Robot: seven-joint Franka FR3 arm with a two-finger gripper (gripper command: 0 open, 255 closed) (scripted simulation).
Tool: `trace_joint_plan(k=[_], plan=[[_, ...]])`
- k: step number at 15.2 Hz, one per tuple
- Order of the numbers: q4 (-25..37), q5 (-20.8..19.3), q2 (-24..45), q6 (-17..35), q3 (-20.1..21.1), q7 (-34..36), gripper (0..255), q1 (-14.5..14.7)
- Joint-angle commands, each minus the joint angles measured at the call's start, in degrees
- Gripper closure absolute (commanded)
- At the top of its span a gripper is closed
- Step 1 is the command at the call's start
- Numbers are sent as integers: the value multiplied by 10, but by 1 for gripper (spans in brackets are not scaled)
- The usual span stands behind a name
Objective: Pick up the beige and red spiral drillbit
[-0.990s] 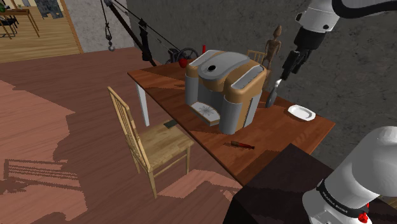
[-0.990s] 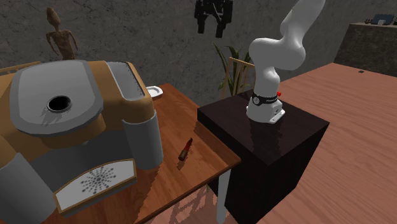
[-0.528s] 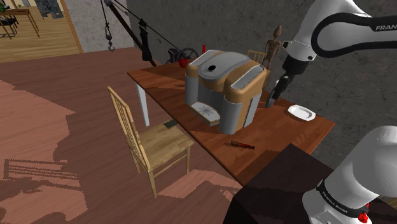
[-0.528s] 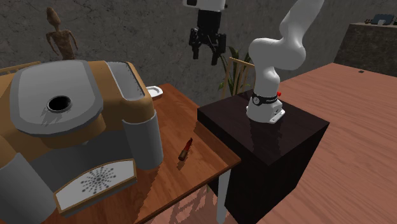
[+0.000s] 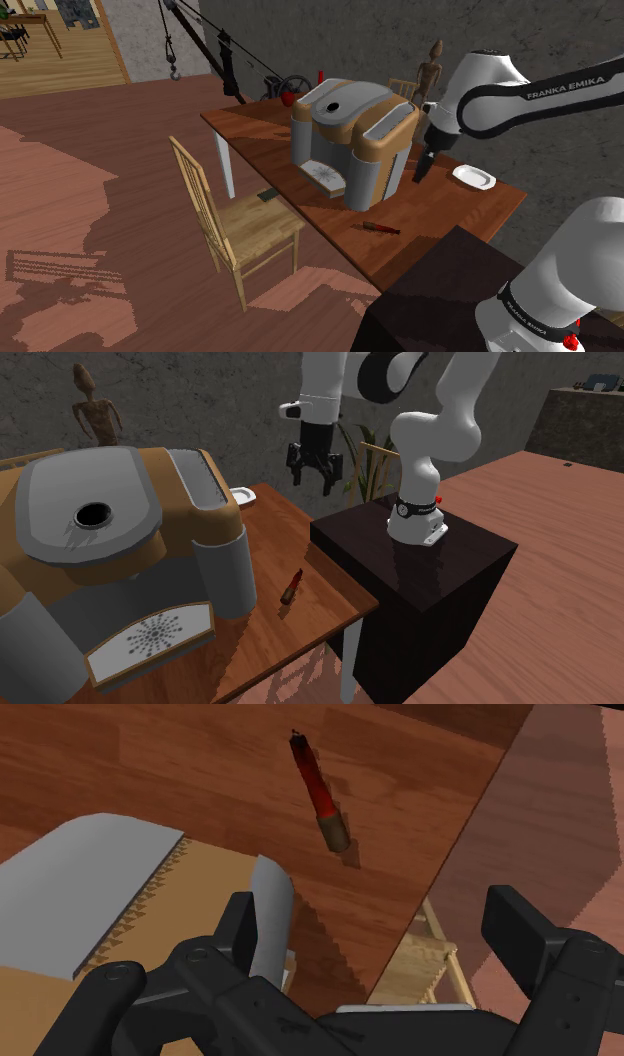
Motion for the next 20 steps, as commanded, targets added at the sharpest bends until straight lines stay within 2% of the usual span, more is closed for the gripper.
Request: trace_joint_plan(k=[1,4,7,9,10,11,12,13,14,15,16,19,20], plan=[[-16,-2,35,55,-15,-25,0,7],[-31,2,101,137,-40,-67,0,22],[-35,23,178,220,-69,-120,0,49],[-32,58,235,274,-92,-169,0,76],[-29,88,265,300,-106,-203,0,95],[-24,131,296,324,-118,-246,0,117],[-17,193,329,345,-127,-303,0,139],[-6,274,363,363,-124,-374,0,152],[8,362,397,375,-105,-452,0,152],[25,444,430,384,-76,-526,0,137],[43,509,461,394,-36,-590,0,109],[97,635,545,430,85,-737,0,4],[107,650,560,437,105,-759,0,-15]])
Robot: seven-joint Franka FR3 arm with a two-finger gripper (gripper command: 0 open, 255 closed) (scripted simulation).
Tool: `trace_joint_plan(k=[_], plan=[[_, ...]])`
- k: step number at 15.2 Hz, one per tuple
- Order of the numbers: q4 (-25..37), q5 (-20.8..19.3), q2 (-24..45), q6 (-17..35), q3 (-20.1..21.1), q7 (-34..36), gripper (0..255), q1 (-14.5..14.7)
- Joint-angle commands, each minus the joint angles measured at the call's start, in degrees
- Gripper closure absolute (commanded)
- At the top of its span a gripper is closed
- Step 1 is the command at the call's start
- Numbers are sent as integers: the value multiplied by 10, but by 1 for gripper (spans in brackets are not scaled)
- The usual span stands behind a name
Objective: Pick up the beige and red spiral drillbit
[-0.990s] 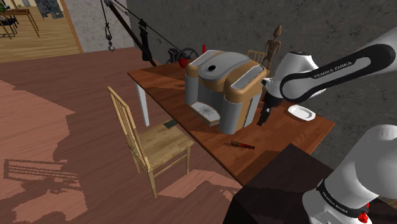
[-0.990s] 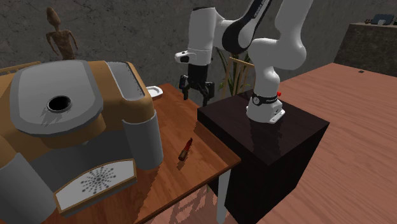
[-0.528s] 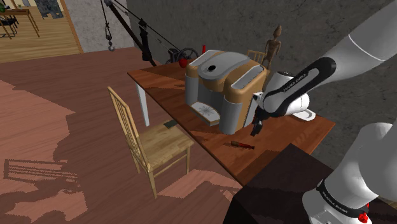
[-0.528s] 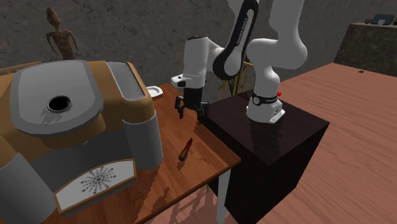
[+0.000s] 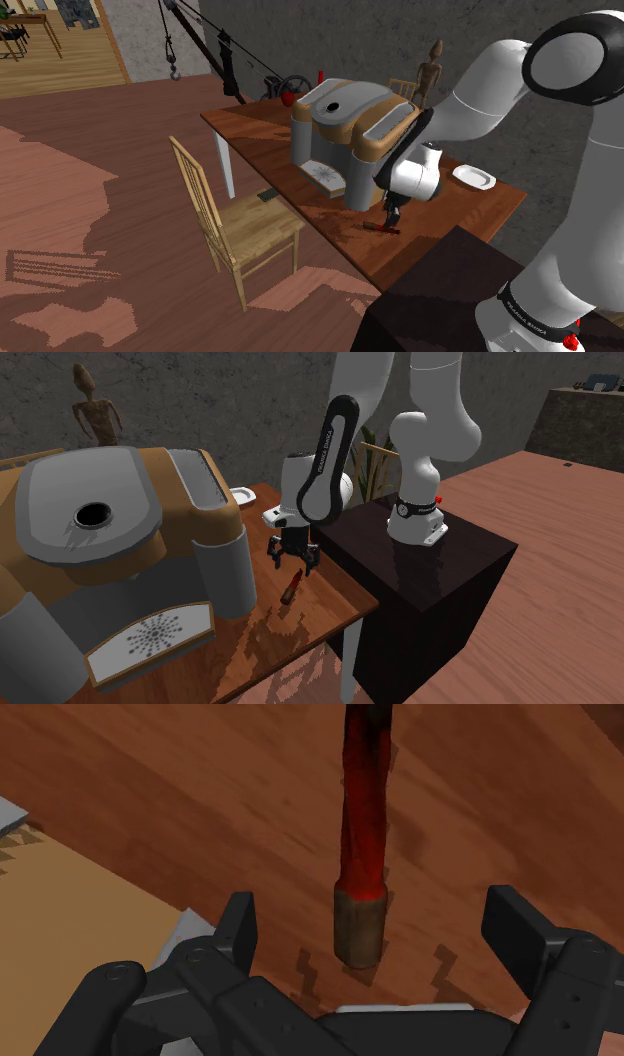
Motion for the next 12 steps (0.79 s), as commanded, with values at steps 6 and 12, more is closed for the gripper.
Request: trace_joint_plan(k=[6,12], plan=[[52,127,90,59,122,-144,0,-112],[64,146,108,72,145,-169,255,-135]])
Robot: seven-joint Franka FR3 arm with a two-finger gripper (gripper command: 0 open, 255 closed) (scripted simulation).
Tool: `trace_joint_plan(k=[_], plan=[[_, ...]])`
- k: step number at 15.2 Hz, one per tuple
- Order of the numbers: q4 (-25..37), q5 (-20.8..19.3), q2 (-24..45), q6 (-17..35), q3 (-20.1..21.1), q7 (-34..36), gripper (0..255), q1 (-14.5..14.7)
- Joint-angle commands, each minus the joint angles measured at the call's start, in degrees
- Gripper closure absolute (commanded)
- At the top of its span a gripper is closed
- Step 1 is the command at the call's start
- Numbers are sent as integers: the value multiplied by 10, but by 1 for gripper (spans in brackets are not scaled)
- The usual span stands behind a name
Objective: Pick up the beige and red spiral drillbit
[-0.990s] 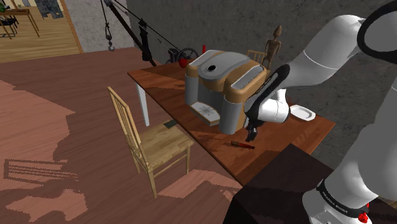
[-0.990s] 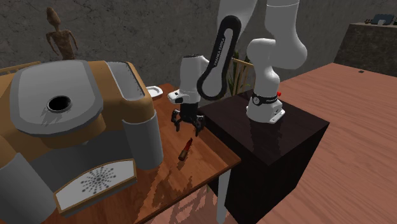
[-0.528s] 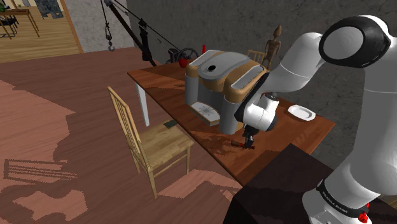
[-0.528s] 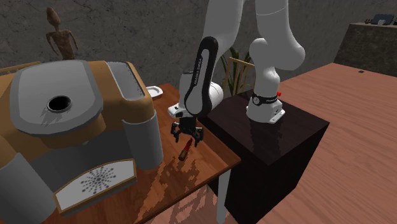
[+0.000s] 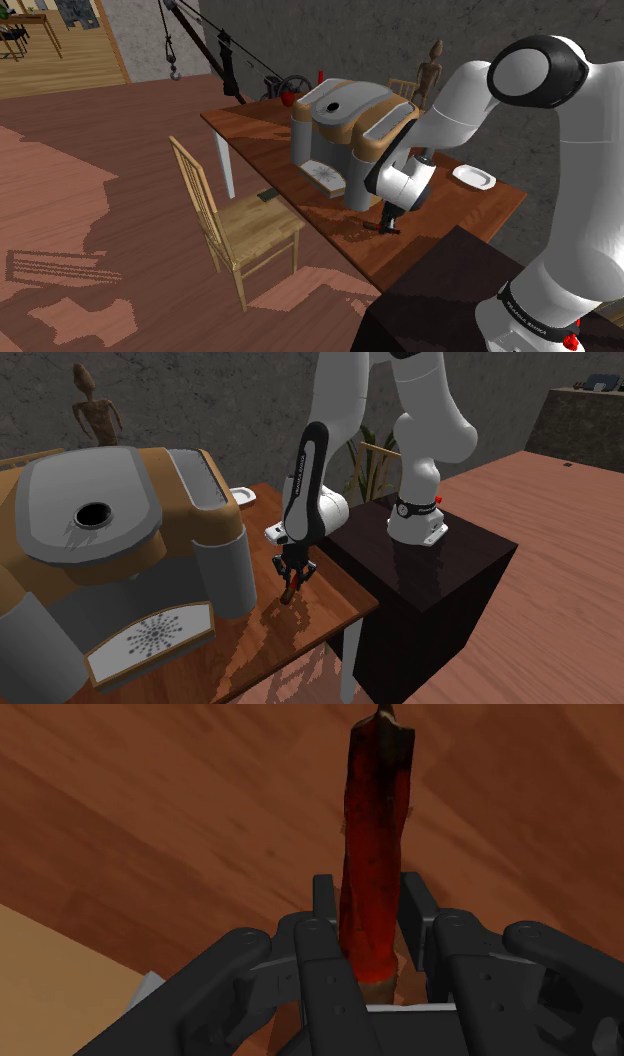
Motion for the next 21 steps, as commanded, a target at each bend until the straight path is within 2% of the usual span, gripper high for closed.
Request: trace_joint_plan(k=[1,7,14,21], plan=[[1,1,1,0,1,-1,255,-1],[0,1,1,1,2,-1,255,-1],[-47,-93,-77,-54,-98,107,255,93],[-86,-211,-150,-97,-197,218,255,175]])
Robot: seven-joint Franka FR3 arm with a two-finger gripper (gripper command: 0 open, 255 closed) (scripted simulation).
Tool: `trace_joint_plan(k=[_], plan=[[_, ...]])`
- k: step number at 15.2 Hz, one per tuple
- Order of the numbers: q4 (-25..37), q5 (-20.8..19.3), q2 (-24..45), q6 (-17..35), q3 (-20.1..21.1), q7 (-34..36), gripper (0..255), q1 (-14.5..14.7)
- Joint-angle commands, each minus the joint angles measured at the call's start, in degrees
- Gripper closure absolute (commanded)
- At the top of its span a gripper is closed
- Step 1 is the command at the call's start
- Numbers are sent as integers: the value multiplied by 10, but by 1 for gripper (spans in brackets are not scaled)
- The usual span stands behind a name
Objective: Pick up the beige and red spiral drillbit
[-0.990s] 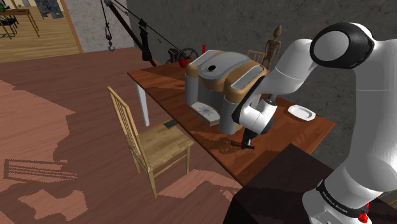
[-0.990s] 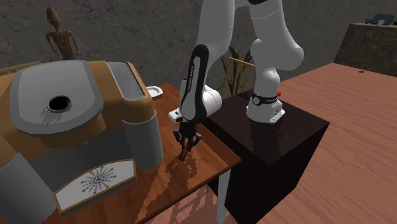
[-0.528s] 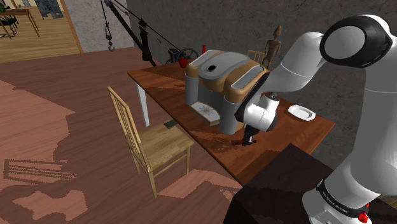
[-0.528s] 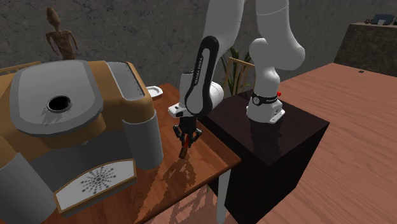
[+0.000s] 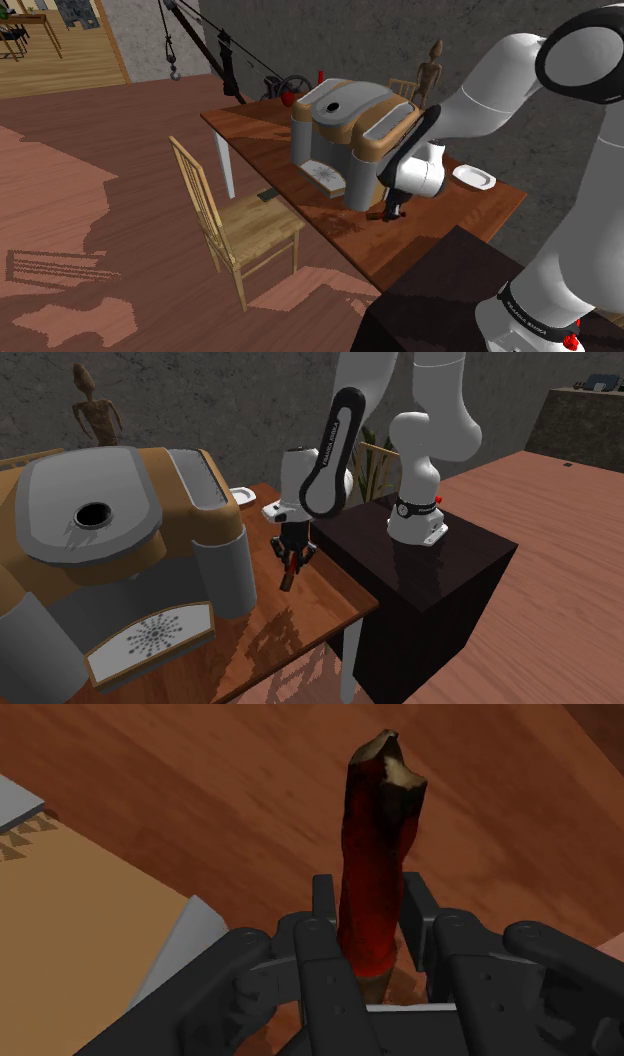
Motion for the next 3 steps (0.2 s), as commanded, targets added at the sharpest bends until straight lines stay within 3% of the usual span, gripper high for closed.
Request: trace_joint_plan(k=[1,3], plan=[[-12,-43,-24,-13,-32,39,255,26],[-13,-46,-25,-14,-34,42,255,28]])
